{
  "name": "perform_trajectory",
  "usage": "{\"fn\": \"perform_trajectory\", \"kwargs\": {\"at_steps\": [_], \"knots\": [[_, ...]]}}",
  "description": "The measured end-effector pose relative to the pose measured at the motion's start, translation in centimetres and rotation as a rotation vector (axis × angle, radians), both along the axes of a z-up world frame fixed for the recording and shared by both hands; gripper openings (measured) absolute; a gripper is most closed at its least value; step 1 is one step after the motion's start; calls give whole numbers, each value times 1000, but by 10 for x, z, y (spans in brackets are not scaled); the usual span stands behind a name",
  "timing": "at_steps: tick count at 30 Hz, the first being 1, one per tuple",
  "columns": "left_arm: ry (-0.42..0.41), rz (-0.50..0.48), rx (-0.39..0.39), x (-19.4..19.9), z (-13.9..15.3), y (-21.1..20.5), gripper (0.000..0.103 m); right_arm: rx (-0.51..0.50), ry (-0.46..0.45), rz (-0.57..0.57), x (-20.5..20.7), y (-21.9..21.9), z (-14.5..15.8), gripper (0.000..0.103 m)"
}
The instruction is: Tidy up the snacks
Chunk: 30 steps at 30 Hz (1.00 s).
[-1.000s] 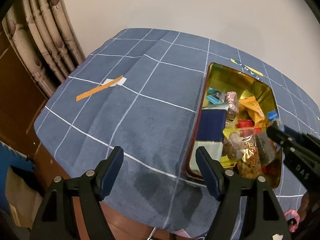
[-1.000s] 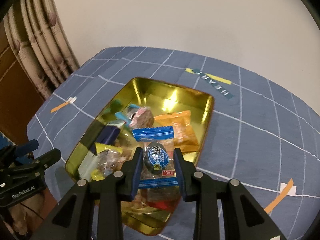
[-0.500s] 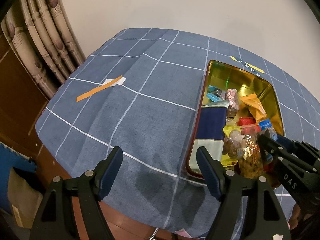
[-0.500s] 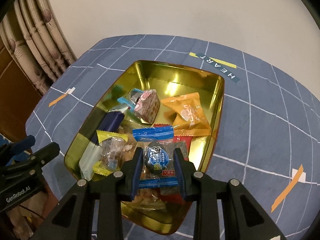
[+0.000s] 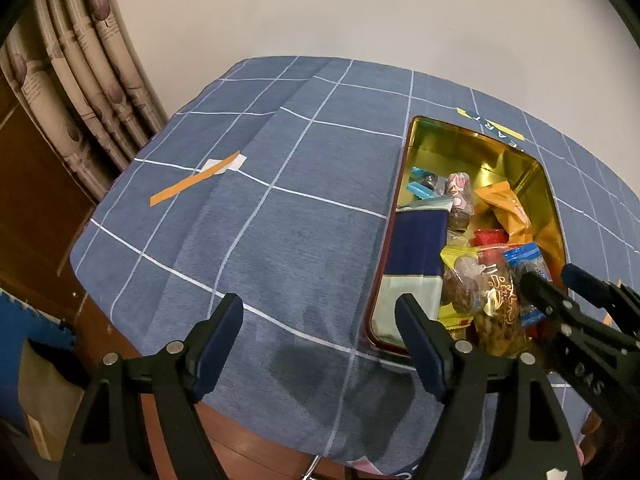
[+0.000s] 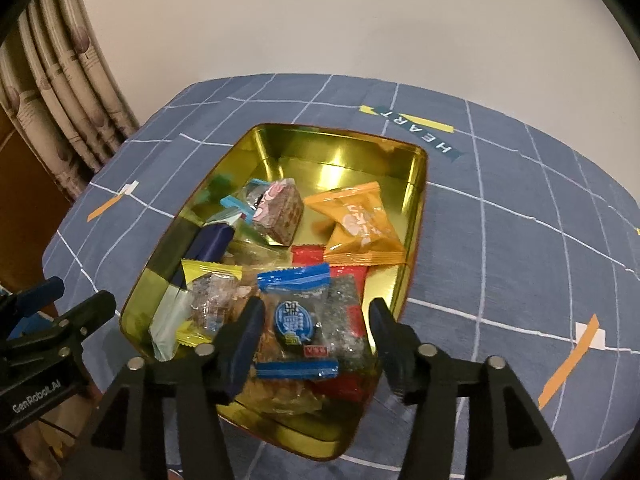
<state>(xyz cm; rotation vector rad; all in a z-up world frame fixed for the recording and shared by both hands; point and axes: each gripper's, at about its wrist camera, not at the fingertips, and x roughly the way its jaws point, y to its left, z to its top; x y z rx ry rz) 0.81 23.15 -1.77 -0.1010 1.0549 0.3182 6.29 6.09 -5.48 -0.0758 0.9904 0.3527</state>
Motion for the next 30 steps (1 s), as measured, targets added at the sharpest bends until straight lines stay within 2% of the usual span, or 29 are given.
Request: {"fn": "perform_trajectory", "kwargs": {"at_steps": [11,30], "knots": [[-3,2,17,-2,1,-1,76,8,-29,39,-29,0,11,82],[0,-6,24,-2,2,-6,76,-20,-8,63,-43,1,5,82]]}}
